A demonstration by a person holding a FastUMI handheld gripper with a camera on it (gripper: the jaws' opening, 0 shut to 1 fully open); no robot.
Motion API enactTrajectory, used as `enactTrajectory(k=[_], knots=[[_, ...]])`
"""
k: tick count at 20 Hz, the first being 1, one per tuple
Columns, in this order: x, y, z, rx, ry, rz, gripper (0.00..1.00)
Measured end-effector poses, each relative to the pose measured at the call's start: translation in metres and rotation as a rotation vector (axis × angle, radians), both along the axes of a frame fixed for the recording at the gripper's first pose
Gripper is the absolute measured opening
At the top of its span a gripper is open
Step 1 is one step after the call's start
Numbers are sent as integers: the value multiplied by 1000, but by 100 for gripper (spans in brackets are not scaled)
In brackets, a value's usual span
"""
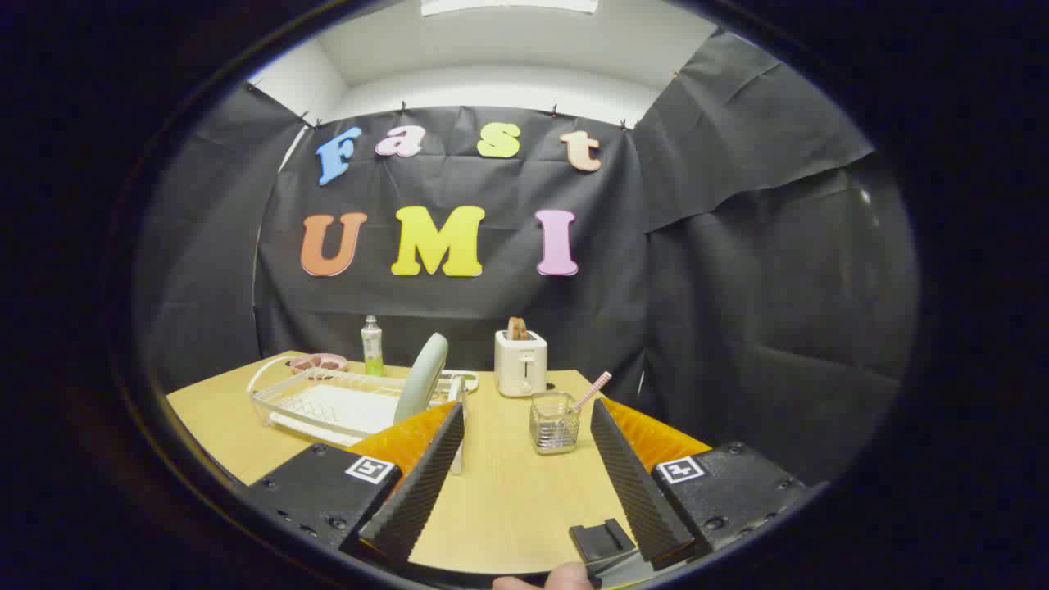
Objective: Take the plate from the dish rack, then take the spoon from the basket and place it into the plate.
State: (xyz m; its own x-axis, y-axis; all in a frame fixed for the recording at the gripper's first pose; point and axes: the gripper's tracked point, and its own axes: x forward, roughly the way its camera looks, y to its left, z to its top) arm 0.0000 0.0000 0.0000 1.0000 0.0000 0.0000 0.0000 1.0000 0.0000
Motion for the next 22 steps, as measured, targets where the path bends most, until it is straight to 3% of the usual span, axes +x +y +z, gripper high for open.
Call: enactTrajectory(k=[18, 22], knots=[[10, 15, 0, 1, 15, 24, 100], [18, 23, 19, 5, 7, 48, 100]])
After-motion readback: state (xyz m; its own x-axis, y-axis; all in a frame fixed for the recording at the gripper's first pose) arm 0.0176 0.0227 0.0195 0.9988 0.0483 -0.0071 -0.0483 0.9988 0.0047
